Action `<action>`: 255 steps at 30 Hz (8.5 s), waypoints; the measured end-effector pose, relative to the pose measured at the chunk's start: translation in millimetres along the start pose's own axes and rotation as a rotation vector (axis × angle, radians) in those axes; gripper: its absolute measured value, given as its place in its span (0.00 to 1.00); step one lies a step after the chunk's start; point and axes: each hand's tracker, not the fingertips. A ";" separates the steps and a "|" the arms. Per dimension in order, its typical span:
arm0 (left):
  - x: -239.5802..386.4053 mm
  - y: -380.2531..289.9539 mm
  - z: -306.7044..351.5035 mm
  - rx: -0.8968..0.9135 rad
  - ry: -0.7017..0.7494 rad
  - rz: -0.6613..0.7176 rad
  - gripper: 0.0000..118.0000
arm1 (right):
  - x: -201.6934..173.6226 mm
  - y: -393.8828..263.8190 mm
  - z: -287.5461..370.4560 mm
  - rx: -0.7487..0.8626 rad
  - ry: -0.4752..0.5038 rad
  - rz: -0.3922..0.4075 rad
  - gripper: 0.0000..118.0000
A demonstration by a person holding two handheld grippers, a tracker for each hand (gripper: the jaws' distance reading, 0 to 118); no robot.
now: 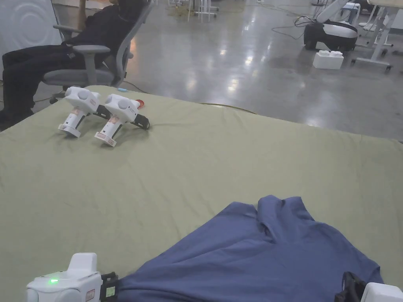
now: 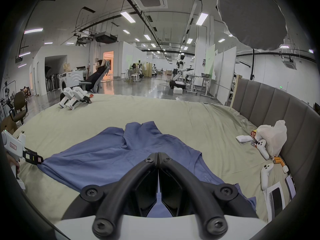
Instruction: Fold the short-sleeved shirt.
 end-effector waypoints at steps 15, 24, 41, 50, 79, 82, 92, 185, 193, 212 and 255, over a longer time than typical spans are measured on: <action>18.1 1.9 18.2 0.061 -0.012 -0.089 0.02 | 47.2 45.3 -189.6 -0.259 0.055 0.084 0.76; 3.4 2.7 29.2 0.125 -0.030 -0.017 0.02 | 54.3 52.7 -315.2 -0.478 0.162 0.114 0.75; 2.1 10.5 28.6 0.184 -0.062 -0.002 0.02 | 53.1 68.8 -259.1 -0.329 0.147 0.138 0.02; 26.6 48.0 81.5 0.363 -0.139 -0.056 0.02 | 116.2 152.0 -124.9 -0.011 0.055 -0.092 0.02; 186.2 391.2 269.6 0.840 -0.208 -0.266 0.02 | 231.5 388.5 23.7 0.336 -0.242 -0.019 0.02; 189.5 409.8 277.1 0.872 -0.182 -0.279 0.02 | 228.8 411.7 17.7 0.352 -0.248 -0.002 0.02; 183.9 433.6 252.6 0.883 -0.134 -0.306 0.02 | 217.8 438.3 -13.3 0.407 -0.270 0.037 0.02; 148.4 -8.6 174.3 0.754 -0.224 -0.255 0.00 | 48.9 18.2 111.9 0.308 -0.166 -0.160 0.03; 63.2 -37.2 147.0 0.323 -0.213 -0.167 0.00 | 49.9 3.6 110.8 0.257 -0.104 -0.121 0.00; 16.8 -82.5 32.7 -0.152 -0.105 -0.096 0.51 | 50.1 -28.8 92.2 0.090 -0.074 -0.111 0.00; 43.4 -60.9 93.3 -0.010 -0.237 -0.140 0.01 | 161.0 -151.1 107.3 -0.665 -0.101 -0.145 0.67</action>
